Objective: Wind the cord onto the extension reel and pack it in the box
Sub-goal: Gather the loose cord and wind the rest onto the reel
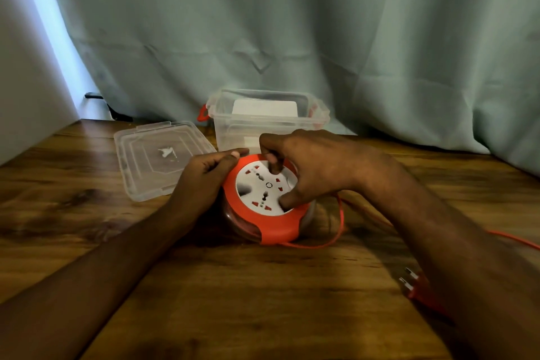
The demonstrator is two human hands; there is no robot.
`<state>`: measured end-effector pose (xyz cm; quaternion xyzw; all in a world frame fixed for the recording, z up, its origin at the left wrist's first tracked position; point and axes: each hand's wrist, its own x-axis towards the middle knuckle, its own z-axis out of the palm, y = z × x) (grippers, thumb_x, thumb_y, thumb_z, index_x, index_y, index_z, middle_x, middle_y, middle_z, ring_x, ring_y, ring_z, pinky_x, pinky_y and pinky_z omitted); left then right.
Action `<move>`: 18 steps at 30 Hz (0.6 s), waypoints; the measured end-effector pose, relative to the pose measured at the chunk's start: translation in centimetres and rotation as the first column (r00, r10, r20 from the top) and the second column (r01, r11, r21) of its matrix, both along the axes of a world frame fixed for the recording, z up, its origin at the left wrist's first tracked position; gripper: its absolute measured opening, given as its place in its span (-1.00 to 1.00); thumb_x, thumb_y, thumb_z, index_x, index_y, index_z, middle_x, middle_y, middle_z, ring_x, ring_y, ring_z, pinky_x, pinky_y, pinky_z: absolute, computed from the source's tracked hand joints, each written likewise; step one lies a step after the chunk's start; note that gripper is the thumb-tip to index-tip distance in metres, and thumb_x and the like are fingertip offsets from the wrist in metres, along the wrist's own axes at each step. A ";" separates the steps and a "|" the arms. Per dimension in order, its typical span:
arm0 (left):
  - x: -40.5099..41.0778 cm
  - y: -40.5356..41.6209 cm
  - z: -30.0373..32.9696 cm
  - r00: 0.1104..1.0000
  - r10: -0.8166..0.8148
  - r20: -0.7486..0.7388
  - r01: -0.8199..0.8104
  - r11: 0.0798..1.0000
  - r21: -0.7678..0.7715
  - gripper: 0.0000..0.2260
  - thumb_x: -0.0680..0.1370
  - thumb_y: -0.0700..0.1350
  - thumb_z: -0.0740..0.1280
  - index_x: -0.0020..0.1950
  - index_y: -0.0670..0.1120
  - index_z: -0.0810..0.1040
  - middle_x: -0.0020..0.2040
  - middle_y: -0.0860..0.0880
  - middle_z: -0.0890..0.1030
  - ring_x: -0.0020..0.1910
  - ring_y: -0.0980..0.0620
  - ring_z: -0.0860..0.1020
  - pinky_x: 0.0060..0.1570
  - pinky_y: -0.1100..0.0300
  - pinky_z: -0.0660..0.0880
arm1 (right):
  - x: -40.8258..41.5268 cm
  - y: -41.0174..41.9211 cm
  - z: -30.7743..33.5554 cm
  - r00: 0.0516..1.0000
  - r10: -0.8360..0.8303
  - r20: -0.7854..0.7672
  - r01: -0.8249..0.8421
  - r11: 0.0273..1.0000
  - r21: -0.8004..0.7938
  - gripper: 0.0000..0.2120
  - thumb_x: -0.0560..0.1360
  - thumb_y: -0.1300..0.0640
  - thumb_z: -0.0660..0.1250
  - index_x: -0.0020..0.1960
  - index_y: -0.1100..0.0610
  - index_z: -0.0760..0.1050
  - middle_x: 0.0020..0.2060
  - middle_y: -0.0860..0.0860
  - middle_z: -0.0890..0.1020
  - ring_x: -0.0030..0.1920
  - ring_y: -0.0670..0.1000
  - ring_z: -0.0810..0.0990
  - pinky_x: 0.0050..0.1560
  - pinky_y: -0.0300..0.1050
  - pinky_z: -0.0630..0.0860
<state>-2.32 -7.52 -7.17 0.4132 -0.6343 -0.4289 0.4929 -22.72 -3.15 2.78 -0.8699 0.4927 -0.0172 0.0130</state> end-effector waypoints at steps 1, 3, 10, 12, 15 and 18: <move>0.0 0.0 0.0 1.000 0.000 0.001 0.000 1.000 0.002 -0.79 0.69 -0.01 0.25 0.16 0.11 0.68 0.01 0.02 0.76 -0.05 0.03 0.74 0.00 0.10 0.67 | 0.1 0.1 -0.1 1.000 0.003 -0.029 -0.004 0.999 -0.038 -0.47 0.28 -0.18 0.61 0.03 -0.11 0.35 -0.07 -0.15 0.60 -0.05 -0.08 0.57 -0.18 -0.08 0.52; 0.0 0.1 0.1 1.000 0.002 0.001 -0.002 1.000 -0.001 -0.79 0.69 -0.02 0.25 0.18 0.10 0.68 0.01 0.03 0.76 -0.04 0.04 0.74 0.01 0.12 0.67 | 0.3 0.1 -0.3 0.997 0.005 -0.080 -0.014 0.994 -0.109 -0.50 0.28 -0.28 0.56 -0.02 -0.11 0.36 -0.15 -0.16 0.57 -0.11 -0.08 0.53 -0.21 -0.09 0.45; 0.0 0.1 0.1 1.000 -0.001 -0.012 0.001 1.000 -0.003 -0.79 0.69 -0.03 0.24 0.17 0.10 0.68 0.09 0.01 0.75 0.02 0.03 0.73 0.04 0.11 0.67 | 0.7 0.2 -0.4 0.993 0.009 -0.116 -0.027 0.989 -0.149 -0.53 0.31 -0.37 0.50 -0.28 -0.02 0.40 -0.25 -0.14 0.53 -0.16 -0.04 0.54 -0.28 -0.13 0.40; 0.0 0.1 0.1 1.000 -0.001 -0.003 0.001 1.000 -0.010 -0.79 0.70 -0.03 0.24 0.16 0.13 0.67 0.11 0.03 0.74 0.03 0.06 0.73 0.04 0.14 0.67 | 0.9 0.3 -0.4 0.991 0.002 -0.130 -0.022 0.988 -0.154 -0.53 0.34 -0.37 0.48 -0.32 -0.03 0.38 -0.27 -0.14 0.52 -0.17 -0.04 0.54 -0.29 -0.16 0.36; 0.0 0.1 0.1 1.000 0.009 0.004 -0.009 1.000 -0.015 -0.78 0.70 -0.03 0.24 0.19 0.09 0.67 0.12 0.01 0.74 0.04 0.05 0.72 0.07 0.11 0.66 | 1.5 0.4 -0.6 0.989 0.000 -0.148 -0.024 0.986 -0.163 -0.52 0.42 -0.37 0.42 -0.36 -0.02 0.38 -0.36 -0.15 0.47 -0.28 -0.08 0.50 -0.33 -0.20 0.30; 0.1 0.0 0.0 1.000 0.007 0.011 -0.007 1.000 -0.008 -0.75 0.70 -0.02 0.23 0.26 0.00 0.67 0.10 -0.02 0.75 0.03 0.01 0.73 0.07 0.04 0.66 | 2.1 0.3 -1.1 0.991 -0.008 -0.136 -0.011 0.990 -0.138 -0.54 0.50 -0.33 0.36 -0.37 -0.07 0.35 -0.36 -0.18 0.47 -0.29 -0.09 0.52 -0.34 -0.27 0.28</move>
